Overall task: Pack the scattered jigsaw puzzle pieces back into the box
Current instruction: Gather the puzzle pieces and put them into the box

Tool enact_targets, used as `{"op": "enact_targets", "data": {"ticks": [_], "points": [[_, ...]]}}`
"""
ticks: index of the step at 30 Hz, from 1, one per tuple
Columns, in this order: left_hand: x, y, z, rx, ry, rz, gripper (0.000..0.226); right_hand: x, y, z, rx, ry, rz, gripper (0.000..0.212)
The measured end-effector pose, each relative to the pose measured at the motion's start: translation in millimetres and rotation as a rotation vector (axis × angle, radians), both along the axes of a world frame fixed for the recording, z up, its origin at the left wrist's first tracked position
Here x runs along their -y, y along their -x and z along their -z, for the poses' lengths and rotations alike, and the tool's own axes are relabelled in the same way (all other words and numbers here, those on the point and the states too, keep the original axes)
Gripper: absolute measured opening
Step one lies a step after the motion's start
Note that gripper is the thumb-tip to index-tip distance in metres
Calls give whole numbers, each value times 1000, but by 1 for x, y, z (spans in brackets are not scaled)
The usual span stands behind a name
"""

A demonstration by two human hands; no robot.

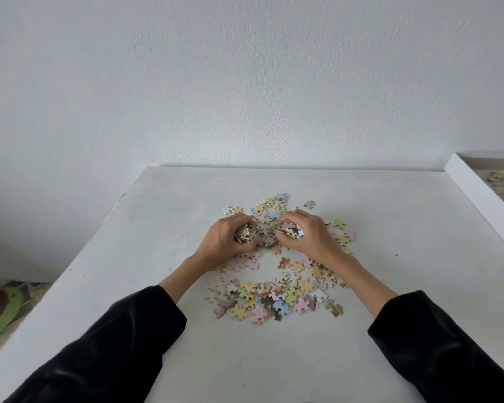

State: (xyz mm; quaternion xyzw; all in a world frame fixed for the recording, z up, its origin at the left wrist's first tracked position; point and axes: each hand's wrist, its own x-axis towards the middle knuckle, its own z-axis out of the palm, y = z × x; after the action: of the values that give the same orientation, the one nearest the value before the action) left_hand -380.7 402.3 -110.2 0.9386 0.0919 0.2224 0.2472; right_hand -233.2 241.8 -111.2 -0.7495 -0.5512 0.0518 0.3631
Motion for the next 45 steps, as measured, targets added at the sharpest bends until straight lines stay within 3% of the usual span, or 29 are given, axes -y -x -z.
{"op": "enact_targets", "data": {"ticks": [5,9,20,45], "points": [[-2,-5,-7,47,97,19,38,2,-9,-10,-90,-39,-10,24],[3,-15,-22,96,140,47,19,5,-18,-19,-88,-111,3,23],[40,-49,-49,221,165,114,17,28,-49,-61,-37,-229,16,14],[230,-220,-75,196,159,265,11,205,-206,-94,-10,-312,210,14]]}}
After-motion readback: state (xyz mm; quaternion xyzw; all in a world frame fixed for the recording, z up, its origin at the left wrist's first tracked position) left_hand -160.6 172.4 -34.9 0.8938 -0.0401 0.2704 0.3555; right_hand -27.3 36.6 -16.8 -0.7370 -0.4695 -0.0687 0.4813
